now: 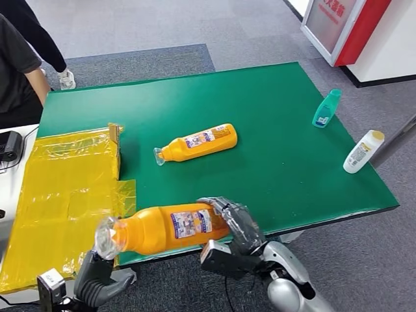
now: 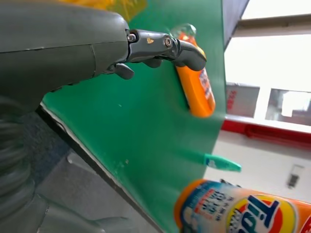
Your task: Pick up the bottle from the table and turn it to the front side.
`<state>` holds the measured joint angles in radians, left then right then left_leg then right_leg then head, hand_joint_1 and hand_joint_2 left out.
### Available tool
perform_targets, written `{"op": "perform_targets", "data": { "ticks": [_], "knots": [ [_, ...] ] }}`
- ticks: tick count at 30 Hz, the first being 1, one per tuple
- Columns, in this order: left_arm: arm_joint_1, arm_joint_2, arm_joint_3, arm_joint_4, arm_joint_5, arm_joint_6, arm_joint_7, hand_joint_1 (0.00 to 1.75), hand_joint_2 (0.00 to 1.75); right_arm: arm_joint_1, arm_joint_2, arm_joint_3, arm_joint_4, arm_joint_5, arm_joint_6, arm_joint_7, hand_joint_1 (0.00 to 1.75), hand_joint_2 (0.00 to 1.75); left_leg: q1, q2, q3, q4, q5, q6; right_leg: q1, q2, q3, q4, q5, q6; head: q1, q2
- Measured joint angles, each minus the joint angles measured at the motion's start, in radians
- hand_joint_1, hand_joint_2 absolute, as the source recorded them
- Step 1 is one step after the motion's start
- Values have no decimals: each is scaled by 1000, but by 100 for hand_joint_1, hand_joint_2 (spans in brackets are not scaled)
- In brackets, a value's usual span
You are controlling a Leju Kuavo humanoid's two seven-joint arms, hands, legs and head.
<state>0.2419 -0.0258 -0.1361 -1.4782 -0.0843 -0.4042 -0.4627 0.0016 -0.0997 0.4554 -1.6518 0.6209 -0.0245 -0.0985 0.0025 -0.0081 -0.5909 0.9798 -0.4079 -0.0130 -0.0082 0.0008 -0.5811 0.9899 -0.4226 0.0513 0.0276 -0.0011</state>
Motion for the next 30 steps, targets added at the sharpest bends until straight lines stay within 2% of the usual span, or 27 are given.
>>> {"op": "perform_targets", "data": {
  "ticks": [6,12,23,30],
  "knots": [
    [-62,6,-62,-11,50,-86,14,0,175,-21,30,76,113,31,-41,-24,175,175,0,0,0,0,1,0,0,0,0,0,1,0,0,0],
    [-88,19,-101,-19,53,-94,16,0,175,-53,49,112,201,32,-48,-23,175,175,0,0,0,0,1,0,0,0,0,0,2,0,0,0],
    [-93,31,-117,-22,53,-104,14,0,175,-70,58,128,247,33,-48,-22,175,175,0,0,0,0,1,-1,0,0,0,0,1,-1,0,0],
    [-126,48,-164,-27,36,-149,-25,0,175,-119,71,159,329,44,-39,-4,175,175,0,0,0,0,2,-1,0,0,0,0,2,-1,0,0]
  ]
}}
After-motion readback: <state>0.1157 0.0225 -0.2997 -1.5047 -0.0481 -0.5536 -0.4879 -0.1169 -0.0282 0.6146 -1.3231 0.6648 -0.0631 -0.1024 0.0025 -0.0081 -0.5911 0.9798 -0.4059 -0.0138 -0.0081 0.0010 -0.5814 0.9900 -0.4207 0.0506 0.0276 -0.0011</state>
